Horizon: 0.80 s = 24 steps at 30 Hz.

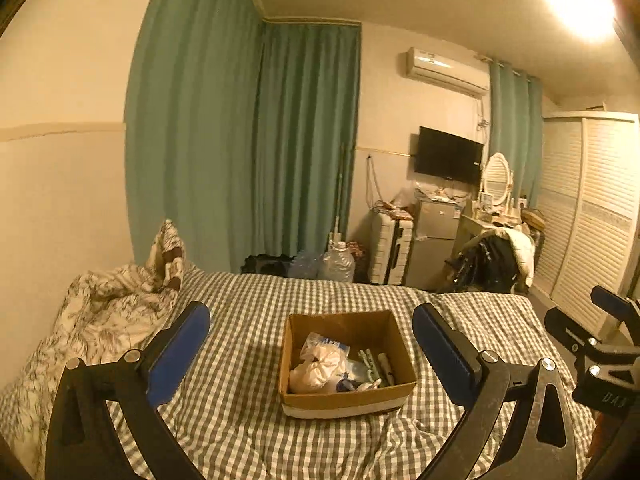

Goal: Organize objects

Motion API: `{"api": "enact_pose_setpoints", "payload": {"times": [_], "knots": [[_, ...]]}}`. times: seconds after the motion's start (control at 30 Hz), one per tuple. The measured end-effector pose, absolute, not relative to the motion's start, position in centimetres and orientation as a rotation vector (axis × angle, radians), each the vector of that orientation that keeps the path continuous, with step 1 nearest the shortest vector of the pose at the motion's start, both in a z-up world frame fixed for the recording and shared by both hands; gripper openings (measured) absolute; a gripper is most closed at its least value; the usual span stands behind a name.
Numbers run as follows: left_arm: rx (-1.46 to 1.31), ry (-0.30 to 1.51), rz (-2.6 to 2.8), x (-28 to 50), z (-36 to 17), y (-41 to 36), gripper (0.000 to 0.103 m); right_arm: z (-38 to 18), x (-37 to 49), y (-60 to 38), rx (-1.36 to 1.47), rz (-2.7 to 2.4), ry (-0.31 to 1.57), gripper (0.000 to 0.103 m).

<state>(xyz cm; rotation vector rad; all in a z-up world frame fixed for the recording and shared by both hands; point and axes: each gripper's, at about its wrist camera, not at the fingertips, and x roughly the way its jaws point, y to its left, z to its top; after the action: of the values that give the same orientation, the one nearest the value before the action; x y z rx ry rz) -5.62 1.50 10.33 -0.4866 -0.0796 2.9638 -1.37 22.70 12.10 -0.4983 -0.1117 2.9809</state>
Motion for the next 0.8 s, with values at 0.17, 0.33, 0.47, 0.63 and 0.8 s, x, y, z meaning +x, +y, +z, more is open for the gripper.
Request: {"api": "enact_pose_setpoints", "payload": {"times": [0.17, 0.33, 0.47, 0.63, 0.8], "knots": [[-0.448, -0.032, 2.996, -5.3, 7.7, 2.3, 0.103, 8.1, -1.9, 22.9, -0.474, 2.963, -0.132, 0.103], [-0.468, 0.023, 3.005, -6.1, 3.8, 4.0, 0.103, 4.2, -3.8, 23.9, -0.525, 2.935, -0.128, 0.103], [-0.524, 0.058, 2.991, -6.7, 0.9, 5.4, 0.103, 1.1, -5.2, 24.9, -0.590, 2.941, -0.088, 0.103], [-0.577, 0.063, 2.973, -7.3, -1.2, 6.2, 0.103, -2.0, -6.7, 25.3, -0.686, 2.912, -0.119, 0.103], [-0.622, 0.035, 2.983, -7.9, -2.0, 6.0, 0.103, -2.3, -6.9, 25.5, -0.699, 2.918, -0.091, 0.103]]}}
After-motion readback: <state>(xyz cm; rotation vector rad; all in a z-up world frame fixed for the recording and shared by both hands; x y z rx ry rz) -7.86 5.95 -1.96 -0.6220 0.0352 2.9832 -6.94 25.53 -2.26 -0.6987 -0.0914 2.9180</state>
